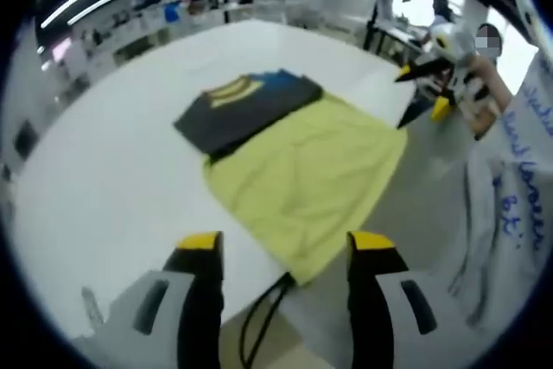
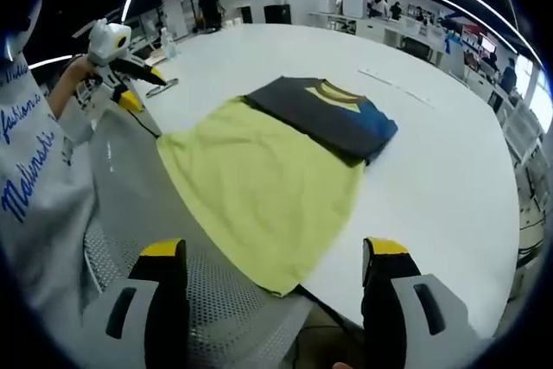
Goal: Fold the garment on the visible template until the final outline fits inside the template.
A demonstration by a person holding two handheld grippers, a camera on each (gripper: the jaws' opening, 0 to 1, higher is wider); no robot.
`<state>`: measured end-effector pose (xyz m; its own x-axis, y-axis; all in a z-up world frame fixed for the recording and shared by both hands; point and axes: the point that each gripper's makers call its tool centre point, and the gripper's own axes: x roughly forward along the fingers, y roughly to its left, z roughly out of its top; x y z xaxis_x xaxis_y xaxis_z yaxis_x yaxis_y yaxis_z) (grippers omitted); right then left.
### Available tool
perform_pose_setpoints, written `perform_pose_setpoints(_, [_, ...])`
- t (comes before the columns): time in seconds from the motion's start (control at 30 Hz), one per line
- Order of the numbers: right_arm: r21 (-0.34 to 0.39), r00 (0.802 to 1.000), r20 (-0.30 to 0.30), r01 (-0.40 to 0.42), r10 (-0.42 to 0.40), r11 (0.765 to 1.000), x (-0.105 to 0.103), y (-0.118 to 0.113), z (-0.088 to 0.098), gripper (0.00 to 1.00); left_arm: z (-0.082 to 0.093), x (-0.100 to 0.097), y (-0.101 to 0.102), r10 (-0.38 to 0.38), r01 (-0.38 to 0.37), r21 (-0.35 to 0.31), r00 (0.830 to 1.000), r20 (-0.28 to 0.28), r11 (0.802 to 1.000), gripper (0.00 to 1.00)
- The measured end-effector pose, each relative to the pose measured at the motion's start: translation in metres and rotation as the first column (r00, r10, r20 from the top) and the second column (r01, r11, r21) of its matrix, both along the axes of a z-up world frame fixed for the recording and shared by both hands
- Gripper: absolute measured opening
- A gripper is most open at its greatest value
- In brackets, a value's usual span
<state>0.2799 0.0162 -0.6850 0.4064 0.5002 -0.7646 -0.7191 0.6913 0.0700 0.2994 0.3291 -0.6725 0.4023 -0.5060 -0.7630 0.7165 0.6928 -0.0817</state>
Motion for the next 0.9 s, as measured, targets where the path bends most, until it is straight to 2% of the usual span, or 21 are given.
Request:
perform_pose_setpoints(0.07, [0.017, 1.000, -0.005, -0.009, 0.009, 1.000, -0.002, 0.002, -0.002, 0.79, -0.006, -0.005, 0.001, -0.011, 0.011, 0.006, 1.000, -0.019, 1.000, 0.40])
perform_pose_setpoints(0.2, [0.028, 0.999, -0.035, -0.023, 0.024, 0.999, -0.007, 0.002, -0.008, 0.68, -0.019, -0.011, 0.005, -0.023, 0.024, 0.009, 0.998, -0.061, 1.000, 0.37])
perform_pose_setpoints(0.27, [0.018, 0.997, -0.056, -0.058, 0.059, 0.998, -0.012, 0.002, -0.013, 0.66, -0.024, -0.012, 0.007, -0.025, 0.026, 0.011, 0.997, -0.074, 1.000, 0.30])
perform_pose_setpoints(0.37, [0.046, 0.995, -0.088, -0.050, 0.054, 0.998, -0.011, 0.004, -0.017, 0.57, -0.033, -0.014, 0.012, -0.022, 0.027, 0.053, 0.995, -0.097, 0.998, 0.24])
perform_pose_setpoints(0.5, [0.051, 0.988, -0.156, 0.006, 0.002, 0.999, -0.013, -0.001, -0.025, 0.46, -0.035, -0.014, 0.009, -0.019, 0.022, 0.021, 0.993, -0.116, 1.000, 0.20])
perform_pose_setpoints(0.6, [0.062, 0.982, -0.189, 0.032, -0.020, 0.998, -0.013, -0.002, -0.028, 0.38, -0.040, -0.016, 0.009, -0.018, 0.022, 0.024, 0.989, -0.149, 0.999, 0.20])
perform_pose_setpoints(0.67, [0.053, 0.961, -0.265, 0.097, -0.080, 0.994, -0.017, -0.007, -0.035, 0.31, -0.047, -0.021, 0.010, -0.010, 0.018, 0.042, 0.980, -0.199, 0.999, 0.24])
perform_pose_setpoints(0.73, [0.020, 0.945, -0.306, 0.125, -0.113, 0.992, -0.018, -0.012, -0.040, 0.26, -0.052, -0.027, 0.009, -0.017, 0.030, 0.050, 0.970, -0.243, 0.998, 0.27])
perform_pose_setpoints(0.77, [0.011, 0.944, -0.309, 0.123, -0.113, 0.992, -0.017, -0.013, -0.042, 0.27, -0.054, -0.027, 0.009, -0.017, 0.031, 0.053, 0.969, -0.246, 0.998, 0.25])
perform_pose_setpoints(0.83, [-0.002, 0.928, -0.359, 0.103, -0.096, 0.995, -0.022, -0.012, -0.045, 0.28, -0.057, -0.029, 0.009, -0.024, 0.043, 0.068, 0.966, -0.256, 0.997, 0.20])
perform_pose_setpoints(0.87, [-0.012, 0.919, -0.382, 0.102, -0.099, 0.995, -0.025, -0.013, -0.047, 0.29, -0.058, -0.031, 0.009, -0.025, 0.045, 0.072, 0.965, -0.262, 0.996, 0.21])
perform_pose_setpoints(0.9, [-0.036, 0.898, -0.423, 0.117, -0.122, 0.992, -0.027, -0.016, -0.051, 0.30, -0.057, -0.031, 0.010, -0.023, 0.044, 0.071, 0.964, -0.265, 0.997, 0.22])
